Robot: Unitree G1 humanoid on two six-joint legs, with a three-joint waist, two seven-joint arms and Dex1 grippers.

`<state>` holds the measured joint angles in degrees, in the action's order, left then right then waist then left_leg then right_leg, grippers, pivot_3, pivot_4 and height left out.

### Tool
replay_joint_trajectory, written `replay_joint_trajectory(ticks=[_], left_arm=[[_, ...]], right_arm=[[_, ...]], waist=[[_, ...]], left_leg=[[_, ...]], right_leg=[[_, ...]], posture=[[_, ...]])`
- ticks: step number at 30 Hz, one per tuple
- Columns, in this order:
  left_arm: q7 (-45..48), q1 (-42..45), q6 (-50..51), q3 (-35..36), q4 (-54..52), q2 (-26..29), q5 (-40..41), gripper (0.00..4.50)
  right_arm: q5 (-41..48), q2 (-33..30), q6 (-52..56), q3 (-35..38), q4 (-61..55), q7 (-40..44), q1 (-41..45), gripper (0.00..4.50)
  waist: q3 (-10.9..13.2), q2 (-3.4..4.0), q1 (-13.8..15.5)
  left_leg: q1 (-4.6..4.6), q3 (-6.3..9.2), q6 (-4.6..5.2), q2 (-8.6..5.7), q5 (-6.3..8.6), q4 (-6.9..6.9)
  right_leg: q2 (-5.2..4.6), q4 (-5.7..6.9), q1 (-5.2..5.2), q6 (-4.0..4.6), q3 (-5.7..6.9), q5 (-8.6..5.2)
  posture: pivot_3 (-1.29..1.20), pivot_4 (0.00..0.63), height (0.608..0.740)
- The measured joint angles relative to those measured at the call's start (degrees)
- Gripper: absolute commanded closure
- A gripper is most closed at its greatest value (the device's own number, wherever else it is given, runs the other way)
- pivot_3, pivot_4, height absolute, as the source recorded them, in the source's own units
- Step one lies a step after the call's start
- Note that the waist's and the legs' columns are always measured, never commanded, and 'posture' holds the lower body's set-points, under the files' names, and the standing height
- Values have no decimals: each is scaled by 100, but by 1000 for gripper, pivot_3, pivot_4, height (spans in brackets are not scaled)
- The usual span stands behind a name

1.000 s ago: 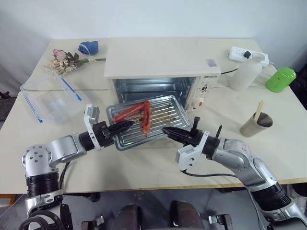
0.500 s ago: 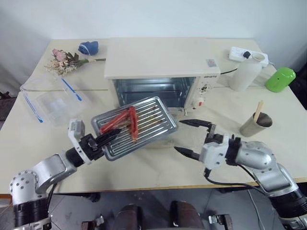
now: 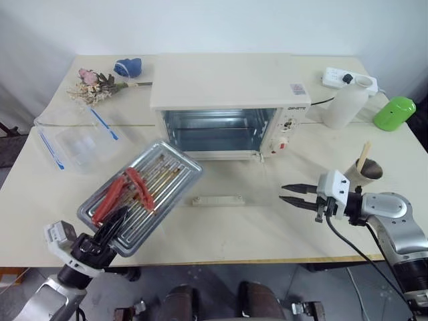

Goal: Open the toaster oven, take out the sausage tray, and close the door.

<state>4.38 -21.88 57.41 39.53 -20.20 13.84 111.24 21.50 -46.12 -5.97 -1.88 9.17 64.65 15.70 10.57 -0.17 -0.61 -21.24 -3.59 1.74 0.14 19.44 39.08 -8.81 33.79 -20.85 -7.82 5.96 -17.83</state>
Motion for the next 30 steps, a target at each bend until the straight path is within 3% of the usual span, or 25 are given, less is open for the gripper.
replay_joint_trajectory(ticks=[2, 8, 13, 21, 30], left_arm=[[42, -238, -176, 36, -91, -168, 8, 4500], [203, -504, -867, 385, -364, -1022, 8, 4500], [103, -443, -1200, 570, -383, -1299, 13, 4500], [-48, -449, -1230, 607, -383, -1356, 14, 4500], [247, -584, -956, 733, -359, -1144, 14, 4500]], right_arm=[[-36, 6, -3, -2, 224, 139, 35, 4428], [-210, 608, 209, -99, 934, 266, 593, 4428], [-162, 1157, 152, -253, 1317, 769, 829, 4428], [515, 1283, 1064, 37, 897, 1098, 878, 4428], [1388, 1396, 2091, 802, 32, 422, 1434, 4428]], waist=[[0, 1, 22], [0, 2, 33], [2, 8, 39], [3, 8, 43], [8, 17, 27]], left_leg=[[1, 1, -3, 2, 8, -1], [0, -5, -7, 10, 12, 0], [-3, -7, -6, 9, 15, 0], [-6, -5, 5, 9, 34, 0], [-11, -22, -11, 34, 40, 0]], right_leg=[[-3, -3, 0, 4, 3, -2], [11, -14, 3, 7, 5, -4], [25, -13, 1, 6, 5, -3], [16, -27, 10, 1, 5, -1], [22, -22, -20, 9, -6, -5]], posture=[[0, 150, 740], [0, 150, 740], [0, 150, 740], [0, 150, 740], [0, 150, 740]])
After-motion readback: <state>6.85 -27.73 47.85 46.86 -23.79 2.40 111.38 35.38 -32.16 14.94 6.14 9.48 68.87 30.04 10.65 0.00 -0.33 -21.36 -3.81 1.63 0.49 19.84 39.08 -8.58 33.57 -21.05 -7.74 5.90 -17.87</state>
